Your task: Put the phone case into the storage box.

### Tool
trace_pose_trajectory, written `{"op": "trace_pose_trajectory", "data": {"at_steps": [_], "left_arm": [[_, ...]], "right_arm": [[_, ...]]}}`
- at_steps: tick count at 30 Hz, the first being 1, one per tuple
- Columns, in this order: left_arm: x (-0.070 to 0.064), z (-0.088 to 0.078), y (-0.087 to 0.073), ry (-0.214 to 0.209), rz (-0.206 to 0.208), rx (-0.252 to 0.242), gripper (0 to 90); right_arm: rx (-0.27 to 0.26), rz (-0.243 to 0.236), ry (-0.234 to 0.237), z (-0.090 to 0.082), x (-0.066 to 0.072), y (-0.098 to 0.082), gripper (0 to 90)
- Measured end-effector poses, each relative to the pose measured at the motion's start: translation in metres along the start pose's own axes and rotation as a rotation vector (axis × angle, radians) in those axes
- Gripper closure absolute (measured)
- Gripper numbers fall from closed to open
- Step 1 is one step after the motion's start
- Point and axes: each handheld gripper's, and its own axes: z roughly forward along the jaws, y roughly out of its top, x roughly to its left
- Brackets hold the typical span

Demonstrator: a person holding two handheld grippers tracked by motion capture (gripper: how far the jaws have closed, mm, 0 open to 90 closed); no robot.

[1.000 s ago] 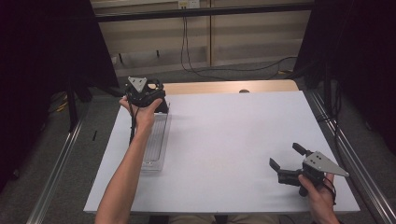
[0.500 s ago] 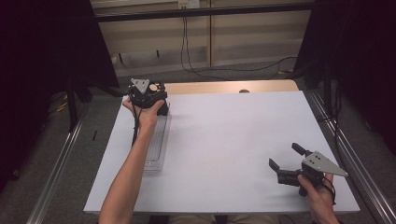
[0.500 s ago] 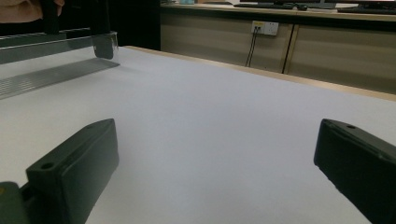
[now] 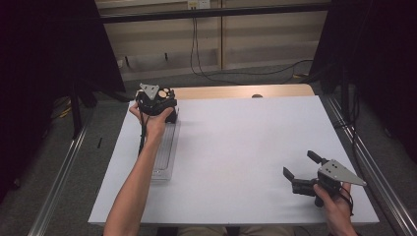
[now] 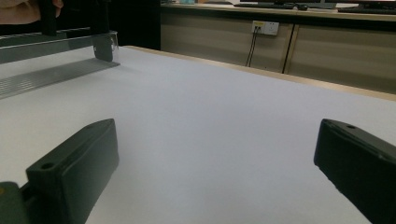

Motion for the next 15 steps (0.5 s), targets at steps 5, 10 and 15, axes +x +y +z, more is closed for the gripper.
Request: {"op": "trace_pose_trajectory", "data": {"at_steps": [5, 10, 15], "left_arm": [[0.0005, -0.0010, -0.0009, 0.004, 0.004, -0.001, 11.5], [-0.0002, 0.0001, -0.0014, -0.007, 0.020, -0.005, 11.3], [-0.0029, 0.0010, -0.0020, -0.020, 0.028, -0.008, 10.9]], "right_arm": [[0.002, 0.000, 0.002, 0.0004, 0.0002, -0.0001, 0.0], [0.000, 0.000, 0.001, 0.0005, 0.0001, -0.0001, 0.0], [0.002, 0.001, 0.005, 0.0006, -0.0002, -0.0003, 0.0]]}}
